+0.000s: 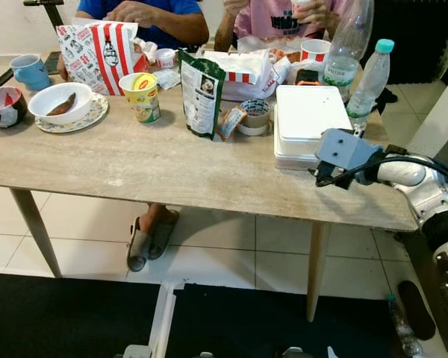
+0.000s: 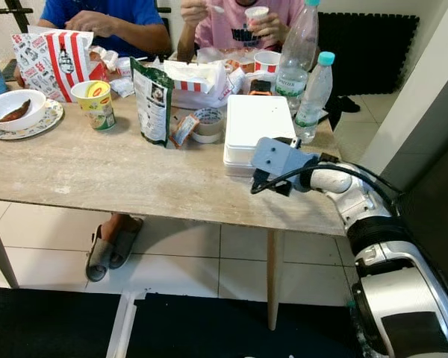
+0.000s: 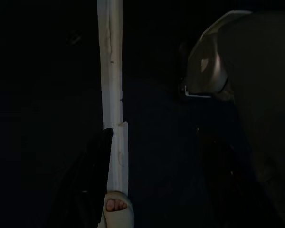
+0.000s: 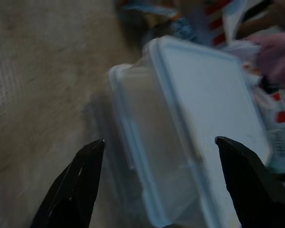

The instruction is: Restocking fridge

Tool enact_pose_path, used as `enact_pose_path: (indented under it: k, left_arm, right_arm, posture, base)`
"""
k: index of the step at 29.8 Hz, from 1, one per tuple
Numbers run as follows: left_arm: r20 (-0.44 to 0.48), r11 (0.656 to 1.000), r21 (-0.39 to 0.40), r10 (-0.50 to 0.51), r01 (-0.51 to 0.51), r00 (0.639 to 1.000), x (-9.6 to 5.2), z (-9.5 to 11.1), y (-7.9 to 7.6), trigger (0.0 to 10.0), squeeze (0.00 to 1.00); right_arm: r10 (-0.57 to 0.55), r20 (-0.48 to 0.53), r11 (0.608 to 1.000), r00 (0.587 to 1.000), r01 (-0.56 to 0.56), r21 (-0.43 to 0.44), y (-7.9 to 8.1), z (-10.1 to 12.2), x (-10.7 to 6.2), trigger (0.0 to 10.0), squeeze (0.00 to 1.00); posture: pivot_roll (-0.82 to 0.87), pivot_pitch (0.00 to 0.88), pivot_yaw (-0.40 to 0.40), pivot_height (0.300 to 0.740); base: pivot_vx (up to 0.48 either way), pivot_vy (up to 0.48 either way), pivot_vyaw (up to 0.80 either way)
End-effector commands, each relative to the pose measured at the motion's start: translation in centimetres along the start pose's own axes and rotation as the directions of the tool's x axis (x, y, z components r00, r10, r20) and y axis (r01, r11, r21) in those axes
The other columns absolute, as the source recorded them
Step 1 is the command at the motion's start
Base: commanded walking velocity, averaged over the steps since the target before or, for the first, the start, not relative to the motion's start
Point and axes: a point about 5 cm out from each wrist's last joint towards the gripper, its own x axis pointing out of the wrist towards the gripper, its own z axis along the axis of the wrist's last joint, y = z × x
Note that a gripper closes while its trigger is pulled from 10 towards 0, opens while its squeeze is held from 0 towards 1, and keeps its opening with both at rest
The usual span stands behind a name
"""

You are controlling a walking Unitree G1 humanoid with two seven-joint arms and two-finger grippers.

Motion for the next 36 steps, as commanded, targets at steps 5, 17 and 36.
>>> enact_pose_path:
  k: [5, 17, 36]
  left_arm:
    - [-0.033, 1.000, 0.012, -0.017, 0.018, 0.999, 0.0, -0.8, -0.7, 10.0, 0.00]
    - [-0.043, 1.000, 0.008, -0.023, 0.023, 0.999, -0.1, -1.1, -1.0, 10.0, 0.00]
    - [-0.052, 1.000, 0.005, -0.023, 0.023, 0.998, -0.1, -1.3, -1.1, 10.0, 0.00]
  right_arm:
    - [-0.046, 0.074, 0.997, 0.996, 0.042, 0.059, 1.1, 1.0, 0.9, 10.0, 0.00]
    - [-0.077, 0.051, 0.995, 0.996, 0.074, 0.061, 1.9, 1.1, 1.7, 9.8, 0.00]
    - [-0.109, 0.013, 0.993, 0.994, 0.108, 0.051, 1.4, 0.7, 1.5, 0.0, 0.00]
  posture:
    - [0.01, 0.112, -0.012, 0.740]
    - [0.02, 0.103, -0.021, 0.740]
    - [0.01, 0.091, -0.021, 0.740]
  base:
    - [0.000, 0.000, 0.00]
    - [0.000, 0.000, 0.00]
    - [0.000, 0.000, 0.00]
